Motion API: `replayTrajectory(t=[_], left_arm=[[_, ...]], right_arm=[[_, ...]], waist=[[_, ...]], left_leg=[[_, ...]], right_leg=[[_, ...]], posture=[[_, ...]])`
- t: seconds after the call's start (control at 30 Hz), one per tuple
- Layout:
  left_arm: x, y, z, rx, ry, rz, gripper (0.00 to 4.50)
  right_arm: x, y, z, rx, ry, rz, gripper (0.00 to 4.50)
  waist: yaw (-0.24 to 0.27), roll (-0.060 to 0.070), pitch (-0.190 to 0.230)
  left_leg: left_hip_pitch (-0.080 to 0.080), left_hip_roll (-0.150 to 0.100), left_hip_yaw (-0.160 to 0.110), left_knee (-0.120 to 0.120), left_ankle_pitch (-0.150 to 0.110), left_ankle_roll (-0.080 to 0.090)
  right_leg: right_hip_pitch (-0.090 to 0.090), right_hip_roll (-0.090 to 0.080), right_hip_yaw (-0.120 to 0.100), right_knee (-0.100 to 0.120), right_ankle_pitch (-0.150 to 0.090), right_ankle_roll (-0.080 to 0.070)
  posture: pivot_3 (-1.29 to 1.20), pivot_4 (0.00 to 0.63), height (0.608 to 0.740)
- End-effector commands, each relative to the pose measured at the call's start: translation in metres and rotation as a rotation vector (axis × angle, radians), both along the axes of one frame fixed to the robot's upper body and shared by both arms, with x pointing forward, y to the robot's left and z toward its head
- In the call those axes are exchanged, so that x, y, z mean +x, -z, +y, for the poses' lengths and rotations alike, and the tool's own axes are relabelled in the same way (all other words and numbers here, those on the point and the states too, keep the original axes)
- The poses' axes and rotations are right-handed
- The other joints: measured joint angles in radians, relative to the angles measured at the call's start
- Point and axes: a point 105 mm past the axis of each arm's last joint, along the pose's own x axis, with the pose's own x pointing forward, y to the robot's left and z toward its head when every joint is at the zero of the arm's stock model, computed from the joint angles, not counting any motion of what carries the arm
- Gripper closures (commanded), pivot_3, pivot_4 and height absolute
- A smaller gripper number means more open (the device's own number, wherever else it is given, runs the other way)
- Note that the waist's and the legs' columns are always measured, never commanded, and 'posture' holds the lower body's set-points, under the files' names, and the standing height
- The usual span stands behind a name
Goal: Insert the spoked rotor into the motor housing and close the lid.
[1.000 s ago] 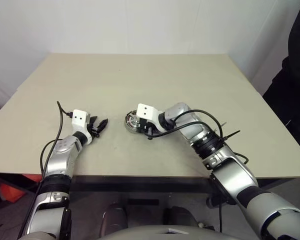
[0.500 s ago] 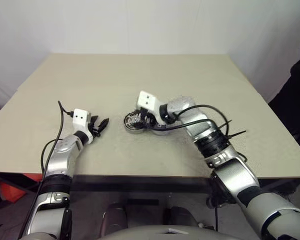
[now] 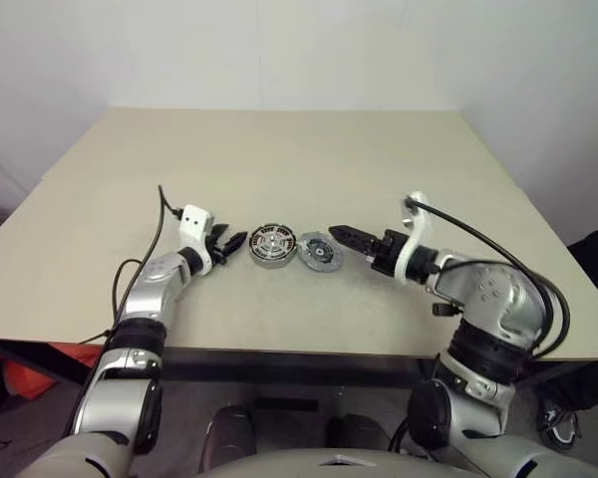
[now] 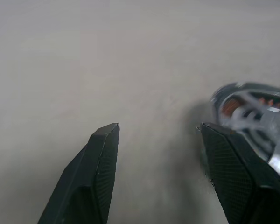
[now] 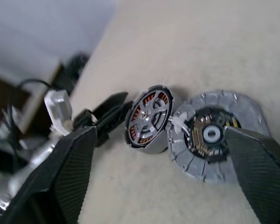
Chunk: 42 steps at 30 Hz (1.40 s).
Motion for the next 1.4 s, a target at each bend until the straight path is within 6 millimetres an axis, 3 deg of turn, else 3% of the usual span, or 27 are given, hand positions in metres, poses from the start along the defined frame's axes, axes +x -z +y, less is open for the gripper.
replayTrajectory(t=[0.03,0.17,0.43,0.83,1.2,1.4], left_arm=[[0.007,-0.013,-0.010,0.008,0.050,-0.049,1.56],[0.008,-0.012,-0.014,0.014,0.068,-0.048,1.56],[0.001,-0.010,-0.007,0.036,0.074,-0.042,1.56],[-0.012,-0.015,0.039,0.107,0.024,-0.030,1.56],[-0.013,-0.018,0.036,0.109,0.022,-0.035,1.56],[-0.013,-0.020,0.036,0.112,0.017,-0.040,1.56]], right_arm=[[-0.004,0.007,0.003,0.081,0.060,0.050,0.05],[-0.008,0.031,0.004,0.102,0.120,0.175,0.05],[-0.015,0.042,0.013,0.135,0.102,0.243,0.05],[-0.032,0.049,0.036,0.219,0.028,0.325,0.05],[-0.010,0.056,0.047,0.271,0.045,0.400,0.05],[0.020,0.057,0.033,0.278,0.147,0.391,0.05]], waist=[[0.000,0.001,0.000],[0.001,0.002,0.000],[0.004,0.002,0.000],[-0.001,0.002,0.000],[-0.012,0.001,-0.001],[-0.012,0.001,-0.001]], left_leg=[[0.001,-0.001,0.000,-0.002,0.001,-0.002],[0.003,-0.002,0.000,-0.006,0.002,-0.003],[0.003,-0.003,0.000,-0.008,0.001,-0.002],[0.003,-0.002,0.000,-0.009,0.001,-0.002],[0.006,-0.001,0.000,-0.008,0.002,-0.004],[0.006,-0.001,0.000,-0.008,0.004,-0.006]], right_leg=[[0.000,0.000,0.000,-0.001,0.000,0.000],[0.004,-0.001,0.001,-0.006,0.000,0.000],[0.004,-0.001,0.000,-0.007,0.000,0.001],[0.003,-0.001,0.001,-0.007,-0.001,0.001],[0.003,0.000,0.000,-0.007,-0.001,0.002],[0.003,0.000,0.000,-0.007,-0.001,0.002]], posture=[[0.00,0.000,0.740],[0.00,0.000,0.740],[0.00,0.000,0.740],[0.00,0.000,0.740],[0.00,0.000,0.740],[0.00,0.000,0.740]])
